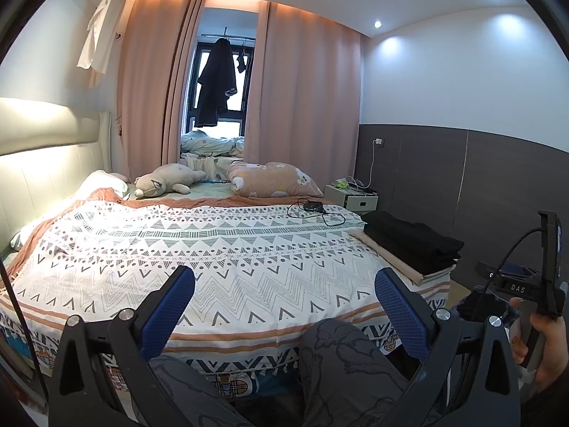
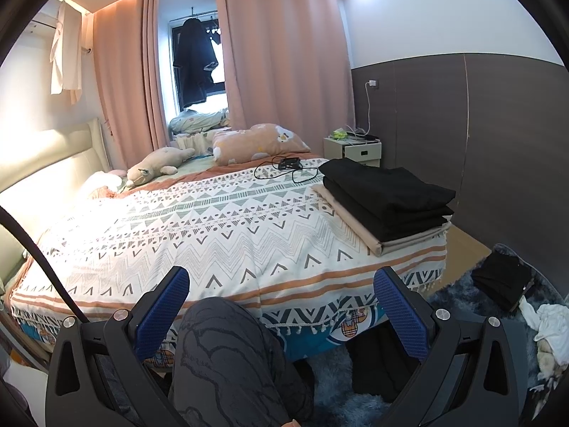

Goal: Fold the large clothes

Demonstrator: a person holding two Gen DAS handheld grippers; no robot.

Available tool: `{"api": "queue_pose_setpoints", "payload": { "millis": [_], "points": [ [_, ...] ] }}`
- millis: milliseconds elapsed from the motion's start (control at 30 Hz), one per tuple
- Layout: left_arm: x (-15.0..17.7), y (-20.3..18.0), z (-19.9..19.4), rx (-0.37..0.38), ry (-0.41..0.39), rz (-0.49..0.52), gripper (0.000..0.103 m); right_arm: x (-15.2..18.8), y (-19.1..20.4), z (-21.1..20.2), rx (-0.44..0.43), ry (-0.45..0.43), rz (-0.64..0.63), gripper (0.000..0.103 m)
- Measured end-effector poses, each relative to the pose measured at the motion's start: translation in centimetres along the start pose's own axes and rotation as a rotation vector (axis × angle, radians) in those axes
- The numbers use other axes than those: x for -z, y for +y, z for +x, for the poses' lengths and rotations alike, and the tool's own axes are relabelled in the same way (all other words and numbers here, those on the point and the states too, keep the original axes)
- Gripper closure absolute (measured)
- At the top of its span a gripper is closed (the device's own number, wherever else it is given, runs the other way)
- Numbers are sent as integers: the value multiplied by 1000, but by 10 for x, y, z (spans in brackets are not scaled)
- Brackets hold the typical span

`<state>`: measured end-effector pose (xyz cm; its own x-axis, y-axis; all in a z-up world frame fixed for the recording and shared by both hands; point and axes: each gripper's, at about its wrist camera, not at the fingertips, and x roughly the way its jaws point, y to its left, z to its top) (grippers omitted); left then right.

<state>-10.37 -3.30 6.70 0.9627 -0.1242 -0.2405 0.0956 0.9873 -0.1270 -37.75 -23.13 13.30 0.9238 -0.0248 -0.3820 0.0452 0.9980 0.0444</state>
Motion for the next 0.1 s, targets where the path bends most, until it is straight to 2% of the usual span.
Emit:
{"api": "queue_pose_setpoints", "payload": {
  "millis": [100],
  "points": [
    [0, -2, -6, -4, -11, 3, 0, -1, -1, -2, -3, -5, -5, 0]
  ]
}}
